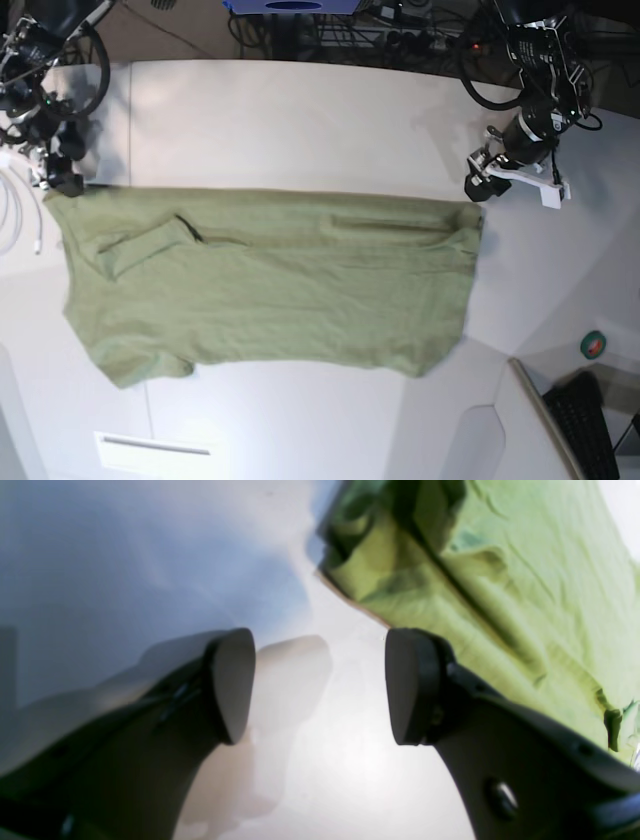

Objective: Layout the t-shirt on the table in an organized manner, then fold the t-shirt properly
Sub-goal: 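Move both grippers back down to the shirt's shoulder corners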

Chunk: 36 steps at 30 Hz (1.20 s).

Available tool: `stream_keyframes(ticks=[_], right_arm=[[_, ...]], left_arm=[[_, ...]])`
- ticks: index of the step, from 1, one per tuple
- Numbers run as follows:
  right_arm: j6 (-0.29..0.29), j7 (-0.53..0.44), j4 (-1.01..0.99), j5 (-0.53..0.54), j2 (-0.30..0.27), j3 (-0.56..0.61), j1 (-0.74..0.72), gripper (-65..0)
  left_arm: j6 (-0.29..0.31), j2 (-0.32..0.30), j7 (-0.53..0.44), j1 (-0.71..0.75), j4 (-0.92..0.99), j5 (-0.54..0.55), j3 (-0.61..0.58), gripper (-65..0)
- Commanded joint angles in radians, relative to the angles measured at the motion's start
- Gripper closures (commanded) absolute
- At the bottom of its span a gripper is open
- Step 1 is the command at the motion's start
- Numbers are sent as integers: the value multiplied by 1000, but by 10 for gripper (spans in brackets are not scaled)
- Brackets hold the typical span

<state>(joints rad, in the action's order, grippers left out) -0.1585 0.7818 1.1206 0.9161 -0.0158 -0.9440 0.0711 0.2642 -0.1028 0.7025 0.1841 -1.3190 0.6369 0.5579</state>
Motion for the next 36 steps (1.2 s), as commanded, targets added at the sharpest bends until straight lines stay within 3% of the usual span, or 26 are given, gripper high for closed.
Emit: stream_keyframes(ticks=[1, 10, 16, 27, 29, 32, 36], right_arm=[[18, -20, -26, -71, -8, 3, -26, -405], [18, -71, -109, -121, -13, 3, -95, -393], [18, -71, -146, -121, -14, 3, -104, -255], [18, -80, -242, -121, -39, -4, -149, -234], [18, -91, -244, -121, -39, -4, -149, -174], [18, -91, -244, -121, -39, -4, -152, 0], [18, -88, -244, -121, -39, -4, -152, 0]], left_arm=[[7, -12, -16, -2, -15, 14, 6, -380], [7, -15, -16, 5, -18, 14, 8, -380], [7, -15, -16, 5, -18, 14, 8, -380], [7, -15, -16, 5, -23, 14, 9, -380], [7, -15, -16, 7, -23, 14, 9, -380], [7, -15, -16, 7, -23, 14, 9, -380], [7, -15, -16, 2, -23, 14, 9, -380]])
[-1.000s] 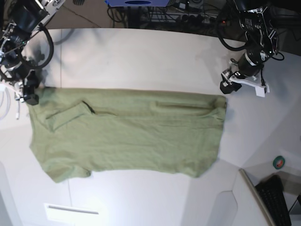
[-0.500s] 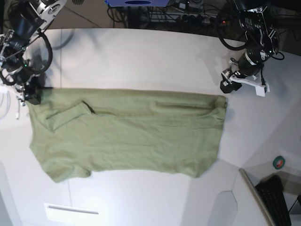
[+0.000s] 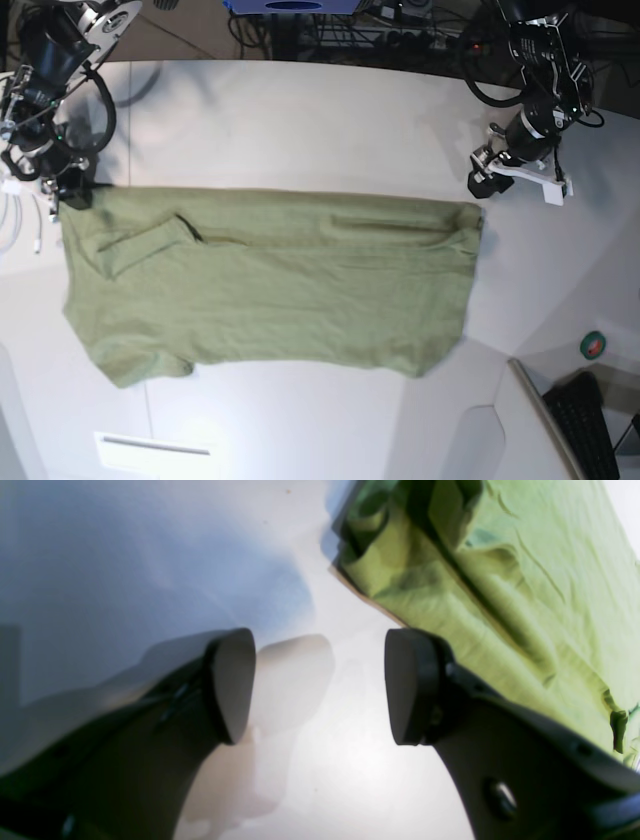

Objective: Layout the t-shirt on the table in an organized manner, then fold the t-shirt properly
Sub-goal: 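Move both grippers back down to the shirt's shoulder corners, then pinch the shirt's shoulder corners with both grippers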

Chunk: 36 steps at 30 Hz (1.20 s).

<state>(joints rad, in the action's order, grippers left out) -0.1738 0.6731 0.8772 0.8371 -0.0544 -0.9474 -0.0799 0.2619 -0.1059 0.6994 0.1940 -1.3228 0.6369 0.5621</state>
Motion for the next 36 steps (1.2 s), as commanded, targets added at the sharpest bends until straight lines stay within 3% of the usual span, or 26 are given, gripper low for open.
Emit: stream_keyframes(ticks=[1, 6, 10, 12, 14, 15, 17, 18, 21, 24, 31, 36], right_arm=[[33, 23, 0, -42, 0, 1, -1, 0], [33, 26, 0, -42, 1, 5, -1, 0], [33, 26, 0, -42, 1, 5, -2, 0], [33, 26, 0, -42, 1, 5, -2, 0], [33, 26, 0, -42, 1, 5, -2, 0], [33, 26, 0, -42, 1, 5, -2, 0], [33, 26, 0, -42, 1, 5, -2, 0], [33, 26, 0, -42, 1, 6, -2, 0], [33, 26, 0, -42, 1, 6, -2, 0], [33, 26, 0, -42, 3, 6, -2, 0], [33, 27, 0, -42, 8, 6, -2, 0], [33, 27, 0, -42, 8, 6, -1, 0]], left_arm=[[9, -12, -13, -11, -16, 14, 5, -380], [4, -12, -13, -20, -11, 7, 3, -380], [-71, -4, -11, -60, -11, -141, 0, -378], [-72, 2, -7, -63, -36, -173, -3, -367], [-72, 11, -5, -54, -73, -168, -4, -280], [-74, 13, 1, -46, -91, -168, -4, -202], [-75, 25, 72, -40, -122, -170, -3, -30], [-75, 27, 116, -46, -131, -174, -3, 0], [-75, 28, 181, -77, -125, -177, -3, 0], [-79, 31, 185, -112, -103, -179, -3, 0], [-175, 33, 187, -192, -67, -179, -4, 0], [-183, 33, 187, -279, 58, -179, -4, 0]])
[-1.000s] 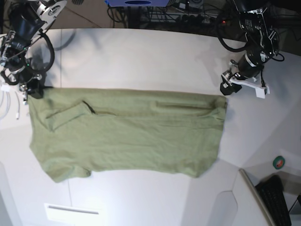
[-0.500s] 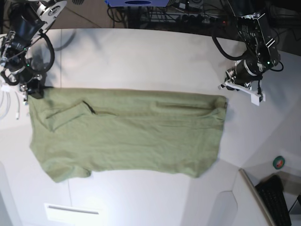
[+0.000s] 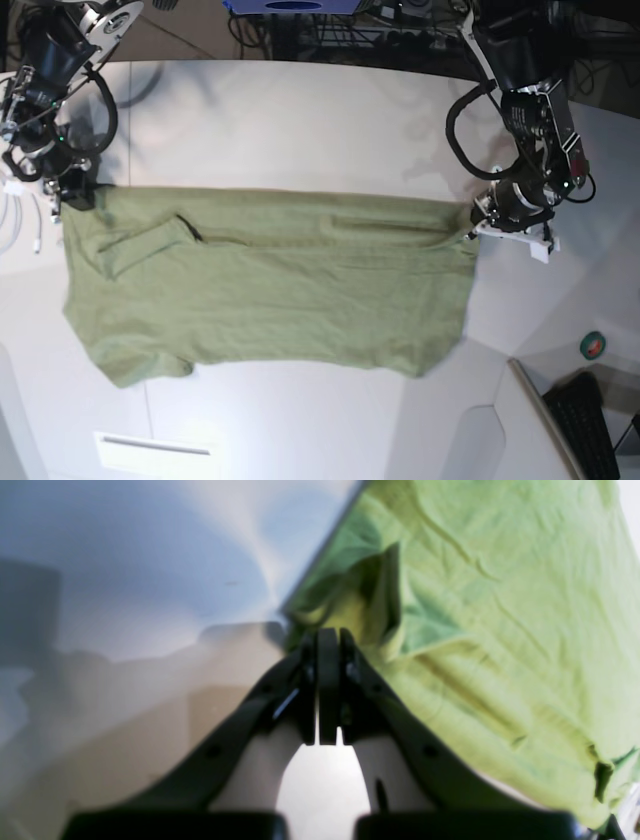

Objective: Layout the t-shirt on the table in an organized manner, then fold the t-shirt properly
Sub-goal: 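Pinch the shirt's shoulder corners with both grippers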

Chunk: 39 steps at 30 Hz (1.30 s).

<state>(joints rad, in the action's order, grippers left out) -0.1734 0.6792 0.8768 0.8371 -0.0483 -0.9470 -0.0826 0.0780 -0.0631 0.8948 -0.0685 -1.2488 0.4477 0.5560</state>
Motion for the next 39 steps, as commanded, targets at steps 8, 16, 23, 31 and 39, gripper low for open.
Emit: stream_keyframes(ticks=[8, 16, 23, 31, 39], right_arm=[[33, 21, 0, -42, 0, 6, 5, 0], [33, 27, 0, -42, -5, 6, 7, 0], [33, 44, 0, -42, -5, 0, 4, 0], [33, 43, 0, -42, -5, 4, 2, 0], [33, 43, 0, -42, -5, 4, 2, 0]], left_arm=[[1, 3, -16, -170, 113, 18, -93, 0], [1, 12, -59, -261, 234, 20, -61, 0], [6, 19, -26, 22, -133, 20, -60, 0], [10, 38, -190, 164, -165, 21, 37, -181], [10, 41, -194, 98, -32, 21, 45, -474]])
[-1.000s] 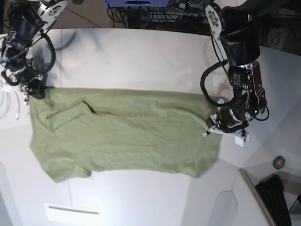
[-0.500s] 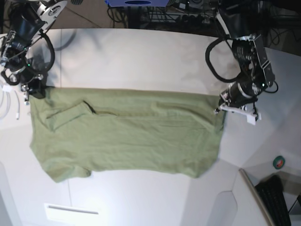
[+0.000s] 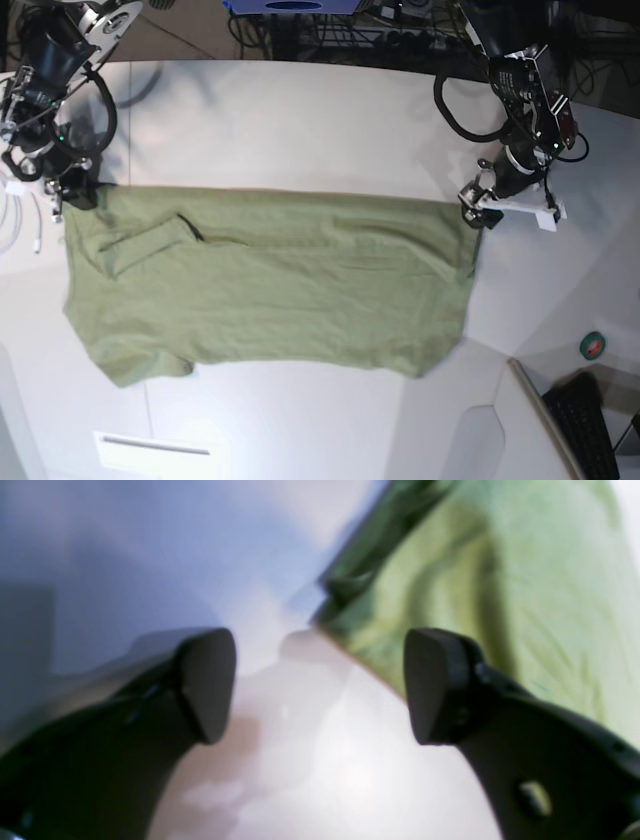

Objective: Layout the t-shirt on the table in an organized manner, then fold the t-shirt properly
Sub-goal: 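Pinch the shirt's shoulder corners with both grippers, then lift the shirt with both grippers and pull it toward the robot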

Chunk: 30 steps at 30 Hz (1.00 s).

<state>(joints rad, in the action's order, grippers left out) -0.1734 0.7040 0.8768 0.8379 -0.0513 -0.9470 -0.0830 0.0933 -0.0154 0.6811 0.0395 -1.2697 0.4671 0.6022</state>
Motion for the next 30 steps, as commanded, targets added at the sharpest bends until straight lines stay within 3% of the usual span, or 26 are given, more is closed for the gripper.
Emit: stream_keyframes(ticks=[1, 7, 11, 13, 17, 23, 25, 27, 30], right_arm=[[33, 18, 0, -42, -2, 4, 2, 0], [33, 18, 0, -42, -3, 0, 2, 0], [33, 18, 0, -42, -3, 0, 2, 0], [33, 18, 0, -42, -3, 0, 1, 0], [33, 18, 0, -42, -3, 3, 1, 0], [33, 16, 0, -42, -3, 6, 1, 0], [33, 16, 3, -42, -3, 6, 1, 0], [33, 21, 12, -42, -3, 6, 1, 0], [35, 24, 98, -42, 0, 6, 12, 0]], left_arm=[[-5, -8, 19, -25, 23, 2, -1, -469], [99, -11, -25, -91, 181, -8, -8, -464], [112, -11, -100, -94, 230, -8, -9, -457], [113, -11, -102, -92, 236, -8, -9, -405], [113, -13, -103, -86, 238, -8, -9, -225], [113, -13, -102, -92, 238, -8, -9, -107], [113, -13, -102, -94, 236, -8, -9, 0], [113, -13, -90, -94, 213, -8, -9, 0], [112, -14, 15, -94, 126, -8, -9, 0]])
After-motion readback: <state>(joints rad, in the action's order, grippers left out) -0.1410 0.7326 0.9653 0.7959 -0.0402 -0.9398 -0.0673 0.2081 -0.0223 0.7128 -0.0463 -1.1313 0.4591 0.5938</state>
